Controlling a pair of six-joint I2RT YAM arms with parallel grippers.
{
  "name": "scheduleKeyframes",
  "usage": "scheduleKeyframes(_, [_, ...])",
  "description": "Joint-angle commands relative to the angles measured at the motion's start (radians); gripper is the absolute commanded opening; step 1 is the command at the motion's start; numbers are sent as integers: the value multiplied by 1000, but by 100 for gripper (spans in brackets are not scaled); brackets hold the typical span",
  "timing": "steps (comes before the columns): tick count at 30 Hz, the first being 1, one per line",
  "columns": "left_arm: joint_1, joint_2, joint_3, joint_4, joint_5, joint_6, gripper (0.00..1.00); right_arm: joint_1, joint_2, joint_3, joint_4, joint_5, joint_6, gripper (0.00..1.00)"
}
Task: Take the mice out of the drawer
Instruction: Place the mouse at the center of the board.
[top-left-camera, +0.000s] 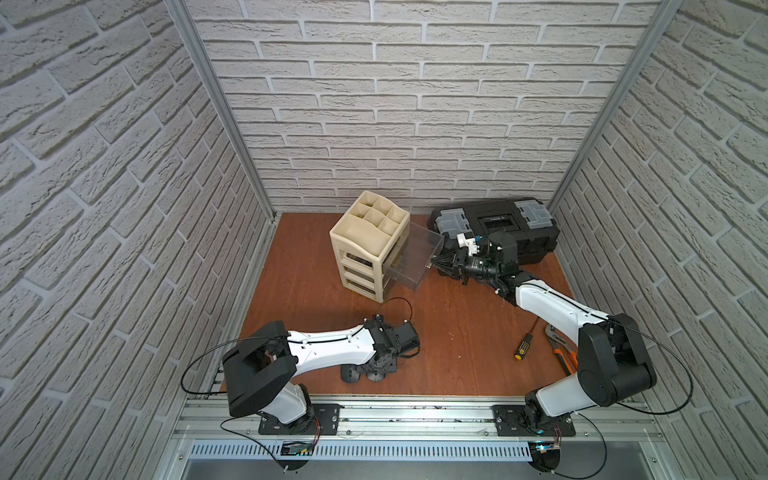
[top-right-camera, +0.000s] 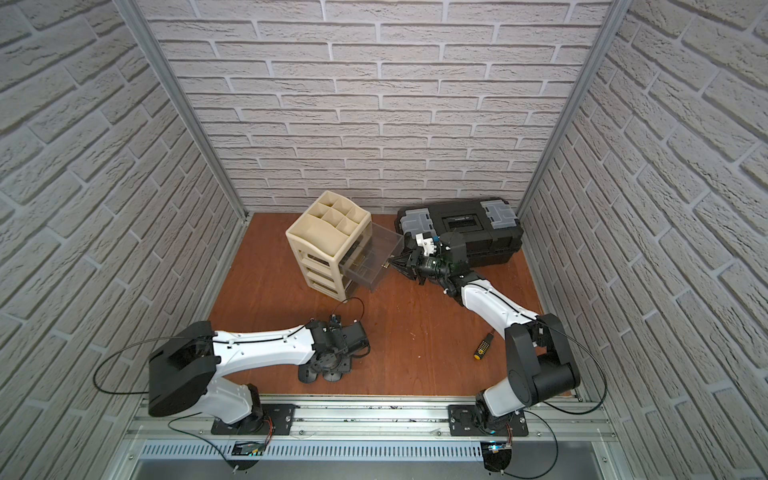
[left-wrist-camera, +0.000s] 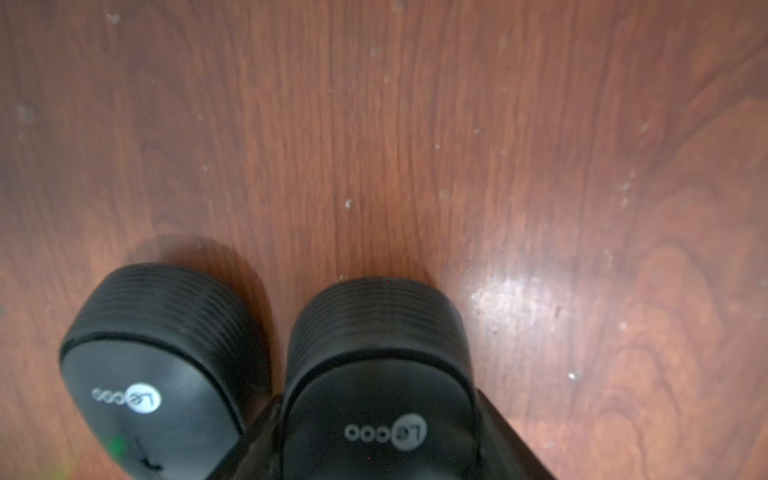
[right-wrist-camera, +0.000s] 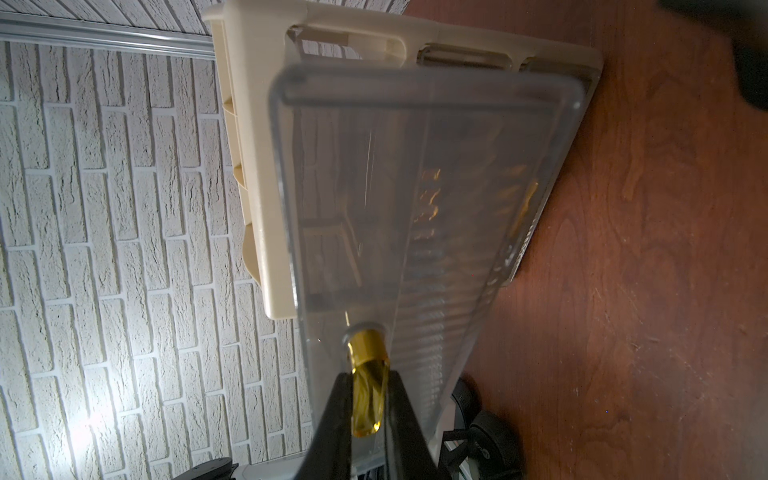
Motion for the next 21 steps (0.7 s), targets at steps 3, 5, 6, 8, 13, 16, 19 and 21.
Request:
scheduleKeyframes(3, [-7,9,17,-38,-2,-4,70,2,-4,8,44,-16,-41,7])
scheduleKeyframes(5, [-6,8,20,-41,-1,-3,74,0,-5,8,42,-16,-42,7])
scheduleKeyframes(6, [-7,8,24,-40,-2,0,76,1,-7,8,41,-15,-43,7])
scheduleKeyframes(8, [-7,6,34,-44,-6,6,79,1,-7,9,40,-16,-42,7])
scheduleKeyframes(13, [-7,-26,112,-60,-23,52,82,0,-4,11,36,-14,-47,7])
scheduleKeyframes(16, [-7,-56,200,-75,-35,130,84,1,-1,1,40,-14,-47,7])
scheduleKeyframes(19, [-3,-85,287,-91,-40,229,86,2,1,-11,48,-14,-46,7])
scheduleKeyframes(21, [14,-106,330,-91,-23,297,87,3,0,-27,61,-12,-33,7])
